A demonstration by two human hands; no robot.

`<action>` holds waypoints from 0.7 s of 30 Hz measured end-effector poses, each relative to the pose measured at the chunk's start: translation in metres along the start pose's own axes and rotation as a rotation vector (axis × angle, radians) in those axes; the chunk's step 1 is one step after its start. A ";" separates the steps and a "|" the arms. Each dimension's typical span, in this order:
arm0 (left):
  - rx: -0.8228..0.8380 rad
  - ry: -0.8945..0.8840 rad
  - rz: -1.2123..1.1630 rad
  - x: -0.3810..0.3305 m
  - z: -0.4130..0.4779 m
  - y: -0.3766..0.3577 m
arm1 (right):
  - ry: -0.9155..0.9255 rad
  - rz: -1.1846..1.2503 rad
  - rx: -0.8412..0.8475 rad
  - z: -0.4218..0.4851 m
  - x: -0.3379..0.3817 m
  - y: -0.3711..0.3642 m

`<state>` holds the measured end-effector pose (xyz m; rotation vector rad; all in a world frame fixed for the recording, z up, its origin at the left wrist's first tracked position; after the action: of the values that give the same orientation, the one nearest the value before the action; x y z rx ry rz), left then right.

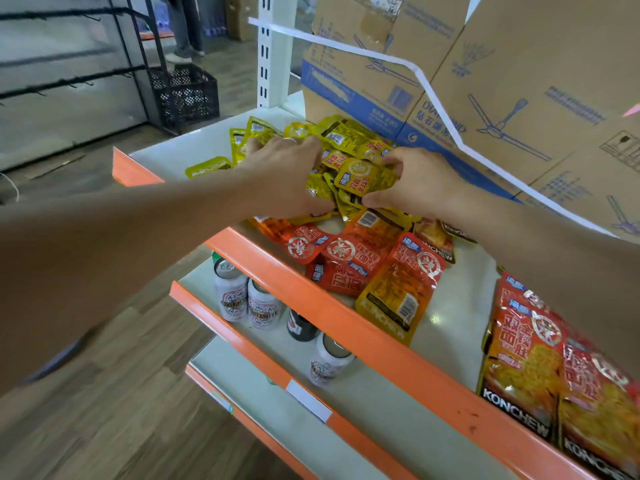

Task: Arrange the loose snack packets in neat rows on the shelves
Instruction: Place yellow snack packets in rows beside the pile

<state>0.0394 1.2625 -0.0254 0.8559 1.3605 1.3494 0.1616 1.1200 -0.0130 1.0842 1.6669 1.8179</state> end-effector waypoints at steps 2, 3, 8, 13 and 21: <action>0.012 0.127 -0.186 0.005 0.000 0.004 | 0.003 0.058 -0.029 -0.001 -0.003 0.003; 0.004 0.178 -0.259 0.007 -0.001 0.008 | 0.021 0.108 -0.049 -0.001 -0.004 0.005; -0.144 0.384 -0.826 0.024 -0.006 0.016 | 0.140 0.338 -0.132 -0.007 -0.001 0.016; -0.323 0.581 -1.299 0.037 -0.031 0.016 | 0.138 0.578 -0.245 -0.018 -0.003 0.032; -0.290 0.680 -1.571 -0.015 -0.097 0.031 | -0.019 1.083 -0.051 -0.098 -0.016 0.054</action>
<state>-0.0539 1.2259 -0.0043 -0.9099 1.5989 0.4517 0.1040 1.0381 0.0391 2.2287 1.0207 2.3713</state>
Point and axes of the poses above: each hand's wrist, its own z-axis towards the middle knuckle, its own y-axis out of the back of the hand, x = y × z, the point moved 5 cm from there along z, towards the middle knuckle, and after that the axes turned 3 degrees about -y, right-handed, at the moved point
